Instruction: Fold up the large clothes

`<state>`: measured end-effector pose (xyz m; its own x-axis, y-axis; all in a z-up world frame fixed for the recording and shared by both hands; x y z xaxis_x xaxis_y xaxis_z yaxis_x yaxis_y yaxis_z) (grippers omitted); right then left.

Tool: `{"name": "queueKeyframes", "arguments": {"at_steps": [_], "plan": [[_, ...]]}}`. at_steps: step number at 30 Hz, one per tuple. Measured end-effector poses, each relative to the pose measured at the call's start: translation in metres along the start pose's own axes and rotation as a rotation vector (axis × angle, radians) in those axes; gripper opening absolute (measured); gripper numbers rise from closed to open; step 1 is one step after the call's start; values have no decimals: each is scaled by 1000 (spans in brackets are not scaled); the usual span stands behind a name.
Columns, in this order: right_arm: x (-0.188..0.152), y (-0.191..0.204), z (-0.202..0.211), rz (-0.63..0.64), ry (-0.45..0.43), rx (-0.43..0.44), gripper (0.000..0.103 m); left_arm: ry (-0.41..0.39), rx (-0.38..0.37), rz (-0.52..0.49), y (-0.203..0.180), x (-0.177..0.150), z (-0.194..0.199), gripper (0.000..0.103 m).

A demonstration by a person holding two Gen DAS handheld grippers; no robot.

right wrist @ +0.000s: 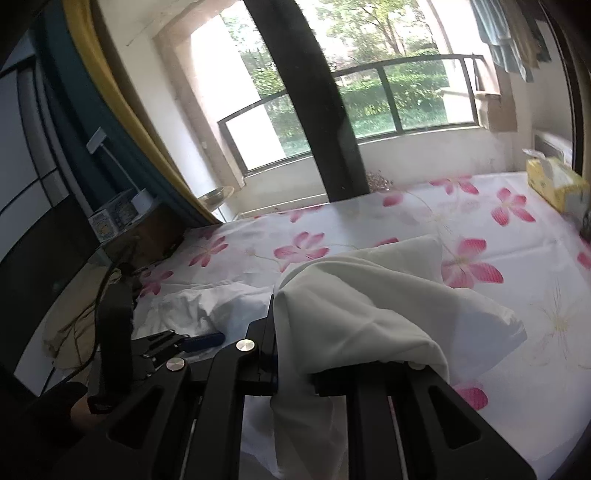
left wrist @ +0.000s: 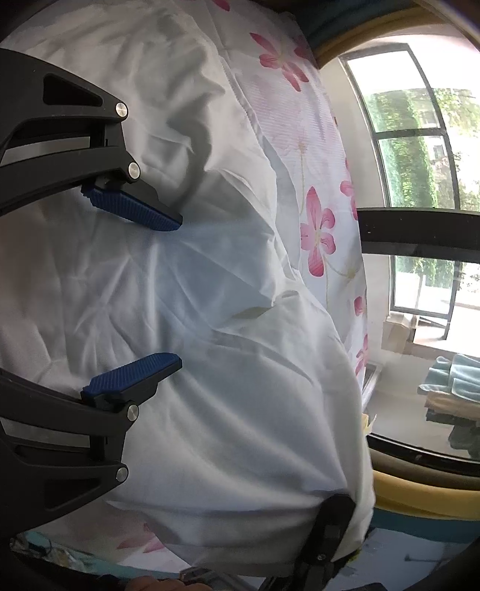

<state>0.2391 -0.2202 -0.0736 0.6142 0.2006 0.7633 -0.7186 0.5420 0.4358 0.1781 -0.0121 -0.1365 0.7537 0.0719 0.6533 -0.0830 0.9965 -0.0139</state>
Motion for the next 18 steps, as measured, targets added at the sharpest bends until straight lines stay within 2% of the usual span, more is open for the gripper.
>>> {"name": "queueKeyframes", "arguments": {"at_steps": [7,10,18], "plan": [[9,27,-6,57,11,-2,13,1,-53,18,6,-2,13,71],[10,38,-11,83,24,-11,13,-26,-79,35,14,-4,28,71],[12,68,-31,146,60,-14,13,-89,-39,106,61,-13,62,71]]}}
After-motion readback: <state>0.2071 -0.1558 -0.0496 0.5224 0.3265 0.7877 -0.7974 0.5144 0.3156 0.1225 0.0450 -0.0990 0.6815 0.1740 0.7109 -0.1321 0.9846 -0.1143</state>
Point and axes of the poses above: each gripper's, at about its wrist camera, not at the fingertips, and z roughly against the way its jaws point, y to its left, x to its top, the point moved 5 cm from there along -z, roughly the way its jaws point, and after that the axes turned 9 degrees about x, right-handed, at the moved point
